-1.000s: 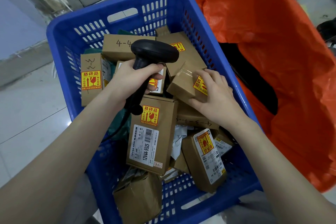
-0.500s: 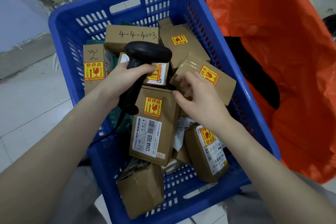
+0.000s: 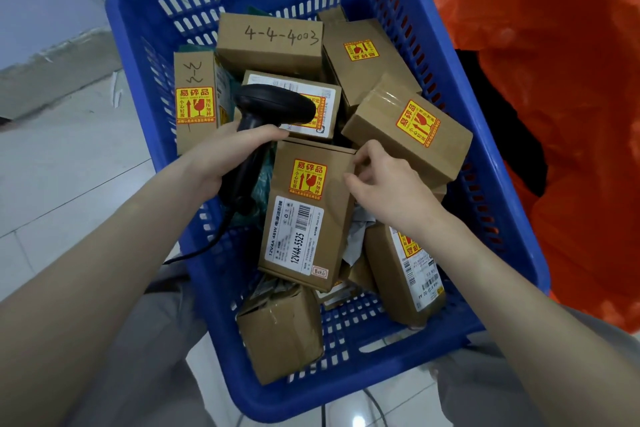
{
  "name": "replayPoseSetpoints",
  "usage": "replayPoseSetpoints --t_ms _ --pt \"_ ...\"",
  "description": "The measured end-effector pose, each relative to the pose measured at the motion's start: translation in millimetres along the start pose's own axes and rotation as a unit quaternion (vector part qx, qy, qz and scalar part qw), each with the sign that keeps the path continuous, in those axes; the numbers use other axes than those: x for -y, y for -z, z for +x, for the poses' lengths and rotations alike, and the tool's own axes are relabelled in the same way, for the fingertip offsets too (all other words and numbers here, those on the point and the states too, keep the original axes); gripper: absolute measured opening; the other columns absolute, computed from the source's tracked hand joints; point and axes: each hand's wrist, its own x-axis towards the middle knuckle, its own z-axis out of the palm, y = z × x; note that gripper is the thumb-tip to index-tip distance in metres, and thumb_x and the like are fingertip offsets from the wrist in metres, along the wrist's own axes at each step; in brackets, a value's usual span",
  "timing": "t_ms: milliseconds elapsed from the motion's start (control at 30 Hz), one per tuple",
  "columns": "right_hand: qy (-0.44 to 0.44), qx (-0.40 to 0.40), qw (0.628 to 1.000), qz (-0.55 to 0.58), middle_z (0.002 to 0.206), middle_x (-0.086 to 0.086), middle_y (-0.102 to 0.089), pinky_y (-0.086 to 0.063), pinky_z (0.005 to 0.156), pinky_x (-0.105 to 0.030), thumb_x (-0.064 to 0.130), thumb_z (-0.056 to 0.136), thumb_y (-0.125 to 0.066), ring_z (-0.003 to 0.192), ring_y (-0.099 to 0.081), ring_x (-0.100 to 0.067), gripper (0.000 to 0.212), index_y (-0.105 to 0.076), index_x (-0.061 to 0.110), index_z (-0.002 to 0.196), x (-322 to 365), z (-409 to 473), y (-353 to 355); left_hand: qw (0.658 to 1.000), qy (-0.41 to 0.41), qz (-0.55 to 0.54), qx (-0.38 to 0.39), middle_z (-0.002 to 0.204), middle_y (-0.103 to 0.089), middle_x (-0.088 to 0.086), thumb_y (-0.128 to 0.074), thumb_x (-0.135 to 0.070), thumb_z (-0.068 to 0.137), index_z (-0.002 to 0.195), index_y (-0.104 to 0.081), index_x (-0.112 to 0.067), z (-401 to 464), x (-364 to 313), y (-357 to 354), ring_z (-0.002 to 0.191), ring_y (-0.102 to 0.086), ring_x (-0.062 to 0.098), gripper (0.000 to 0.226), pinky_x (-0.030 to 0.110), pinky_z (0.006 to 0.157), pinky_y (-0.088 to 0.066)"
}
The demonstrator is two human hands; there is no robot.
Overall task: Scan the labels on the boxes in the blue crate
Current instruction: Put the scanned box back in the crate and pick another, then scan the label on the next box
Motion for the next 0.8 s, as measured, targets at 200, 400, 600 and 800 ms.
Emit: replayPoseSetpoints --t_ms 200,400,600,800 --pt "-0.049 0.031 0.998 -0.023 0.091 -0.001 -0.059 -0.046 0.057 -0.024 0.032 0.094 -0.050 0.077 -0.061 -0.017 0.037 -0.040 0.012 0.124 -5 8 -2 0.999 -0.005 0.028 0.018 0.101 -0.058 -0.002 -0.065 -0.041 0.084 0.102 -0.049 -0.031 4 0 -5 0.094 -0.053 0.017 0.026 0.039 0.092 -0.039" --pt "-0.083 0.090 0.991 -0.045 0.106 -0.010 -0.056 -0.039 0.059 -0.026 0.037 0.093 -0.049 0.081 -0.057 -0.021 0.023 -0.053 0.014 0.095 -8 14 -7 0.998 -0.013 0.055 0.038 0.108 -0.060 0.000 -0.064 -0.043 0.084 0.109 -0.052 -0.030 4 0 -9 0.102 -0.055 0.017 0.031 0.032 0.079 -0.041" --pt "-0.096 0.111 0.987 0.058 0.107 0.001 -0.052 -0.043 0.067 -0.025 0.042 0.090 -0.054 0.090 -0.053 -0.015 0.043 -0.047 0.014 0.121 -1 11 -6 0.999 -0.029 0.040 0.023 0.096 -0.060 -0.005 -0.064 -0.042 0.085 0.089 -0.051 -0.036 2 -1 -6 0.090 -0.055 0.012 0.014 0.028 0.071 -0.040" --pt "-0.080 0.066 0.970 0.221 0.127 -0.002 -0.058 -0.051 0.092 -0.036 0.036 0.086 -0.064 0.111 -0.058 -0.019 0.054 -0.034 0.017 0.127 3 9 -1 0.997 -0.068 0.017 -0.015 0.111 -0.067 0.001 -0.069 -0.047 0.078 0.115 -0.058 -0.027 0 -13 4 0.108 -0.061 0.021 0.044 0.042 0.097 -0.046"
